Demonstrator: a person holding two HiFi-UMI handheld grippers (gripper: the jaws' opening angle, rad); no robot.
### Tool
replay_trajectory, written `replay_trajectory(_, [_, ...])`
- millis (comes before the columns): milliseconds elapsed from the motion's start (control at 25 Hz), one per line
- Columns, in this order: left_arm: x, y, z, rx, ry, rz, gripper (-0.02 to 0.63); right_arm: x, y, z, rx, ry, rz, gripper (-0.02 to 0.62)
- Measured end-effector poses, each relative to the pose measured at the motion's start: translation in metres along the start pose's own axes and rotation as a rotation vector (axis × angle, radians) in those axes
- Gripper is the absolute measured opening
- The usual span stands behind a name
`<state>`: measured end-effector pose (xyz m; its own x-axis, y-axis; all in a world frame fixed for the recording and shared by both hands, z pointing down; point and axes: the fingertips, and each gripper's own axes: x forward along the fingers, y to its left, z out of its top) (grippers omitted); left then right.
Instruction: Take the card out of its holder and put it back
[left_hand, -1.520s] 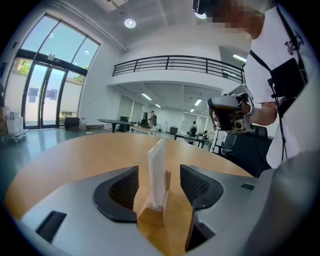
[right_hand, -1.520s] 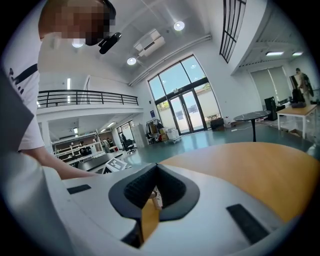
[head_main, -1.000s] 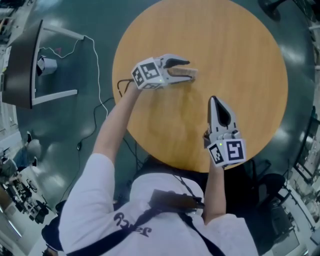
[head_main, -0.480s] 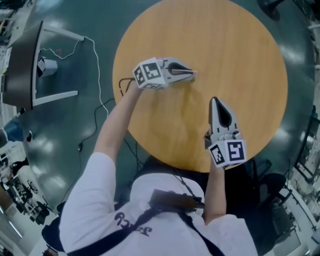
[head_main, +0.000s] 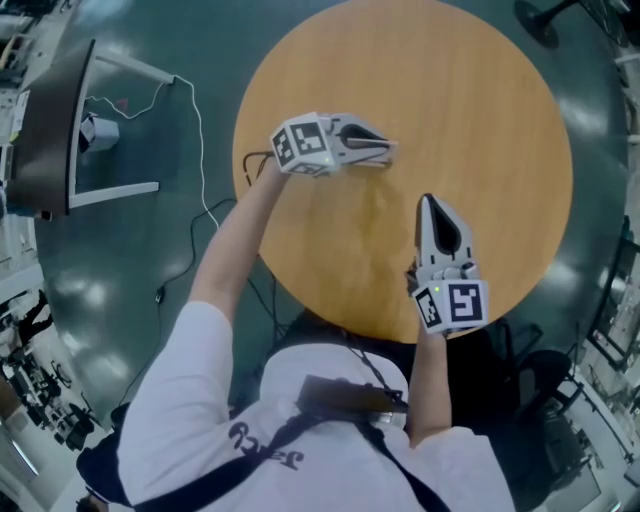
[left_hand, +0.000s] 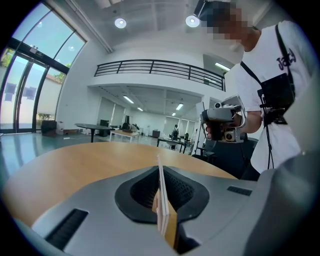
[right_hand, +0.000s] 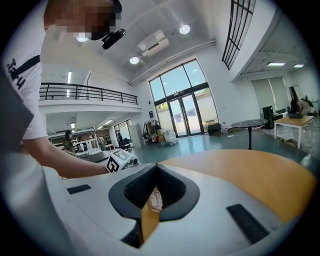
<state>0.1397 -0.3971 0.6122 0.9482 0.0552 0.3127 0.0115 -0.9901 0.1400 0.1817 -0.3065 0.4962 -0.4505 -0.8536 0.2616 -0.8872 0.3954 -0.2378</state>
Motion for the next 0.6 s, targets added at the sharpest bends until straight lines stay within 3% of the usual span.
replay_trajectory(600, [-0.045,-0.01,0.066,0.083,-0.025,0.078,0.028,-0.016,0.022,0.021,-0.02,-0.087,-0.004,0.024])
